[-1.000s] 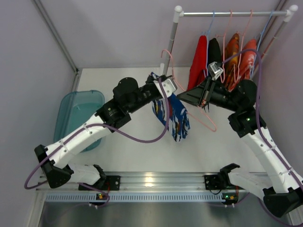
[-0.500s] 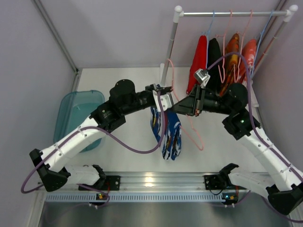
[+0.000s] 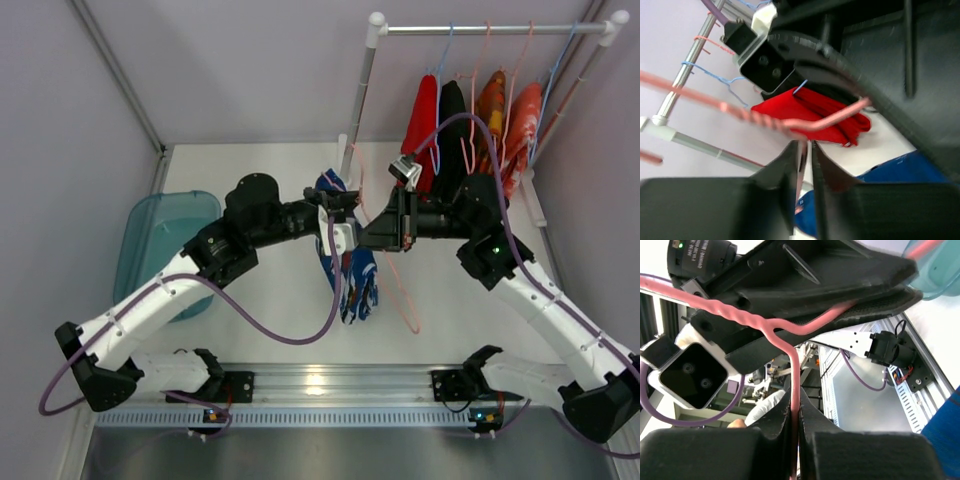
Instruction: Remove the trousers from the hanger
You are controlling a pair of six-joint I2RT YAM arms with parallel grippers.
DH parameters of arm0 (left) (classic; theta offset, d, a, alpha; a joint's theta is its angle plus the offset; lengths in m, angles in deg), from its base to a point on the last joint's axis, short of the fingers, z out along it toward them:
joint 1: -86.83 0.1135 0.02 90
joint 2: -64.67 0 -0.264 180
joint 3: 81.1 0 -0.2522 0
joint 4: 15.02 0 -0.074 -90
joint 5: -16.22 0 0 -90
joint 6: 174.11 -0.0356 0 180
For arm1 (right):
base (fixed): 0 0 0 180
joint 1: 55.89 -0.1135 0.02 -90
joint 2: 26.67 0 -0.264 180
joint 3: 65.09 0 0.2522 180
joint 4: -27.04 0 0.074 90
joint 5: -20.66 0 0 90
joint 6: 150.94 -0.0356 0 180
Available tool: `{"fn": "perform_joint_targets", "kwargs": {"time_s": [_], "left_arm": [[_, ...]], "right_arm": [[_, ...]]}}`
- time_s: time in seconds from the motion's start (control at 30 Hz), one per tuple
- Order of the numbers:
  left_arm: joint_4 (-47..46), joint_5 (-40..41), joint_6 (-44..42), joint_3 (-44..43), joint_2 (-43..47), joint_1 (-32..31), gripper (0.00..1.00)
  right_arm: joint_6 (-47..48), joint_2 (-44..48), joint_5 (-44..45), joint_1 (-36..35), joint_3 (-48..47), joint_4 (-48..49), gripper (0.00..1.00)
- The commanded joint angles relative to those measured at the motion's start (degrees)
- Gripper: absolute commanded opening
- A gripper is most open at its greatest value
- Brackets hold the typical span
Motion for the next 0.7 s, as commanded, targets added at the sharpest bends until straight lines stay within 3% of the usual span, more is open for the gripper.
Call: {"fn": "perform_joint_targets", "kwargs": {"time_s": [0.0,0.03,0.07,0.1,0.13,0.27,0.4,0.53,0.67], "left_arm": [[-4.9,-4.3,3.3,-0.2,2.4,-1.3,0.26],[-6.2,-2.7,7.1,0.1,2.8,-1.2,0.52],[-6.5,1.1,9.1,0.3,2.9,-1.3,0.66],[-6.8,3.4,11.1,0.3,3.0,-1.3,0.91],[-6.7,5.5,14.7,0.3,3.7,-1.3,0.99],[-7.8,19.9,21.5,3.1,7.8,-1.2,0.99],[-3.0,25.7,26.5,6.4,14.1,-0.8,0.99],[0.1,23.8,36.1,9.1,17.2,5.9,0.99],[1.0,24.3,37.0,11.1,19.7,7.2,0.99]], "right_arm": [[0.5,-1.9,2.9,-0.7,-5.0,10.4,0.0],[0.3,-2.5,3.4,-0.4,-7.8,10.8,0.0],[-0.9,-3.5,3.9,-0.3,-9.2,11.2,0.0],[-1.6,-4.0,4.2,0.7,-11.9,12.4,0.0],[-2.2,-4.2,5.0,1.3,-12.9,12.7,0.0],[-4.5,-5.6,6.5,3.8,-16.9,13.1,0.0],[-3.4,-9.2,8.3,4.4,-26.8,10.8,0.0],[-2.3,-13.9,10.9,4.3,-37.2,8.0,0.0],[-1.7,-17.5,12.2,4.2,-43.2,7.5,0.0]]}}
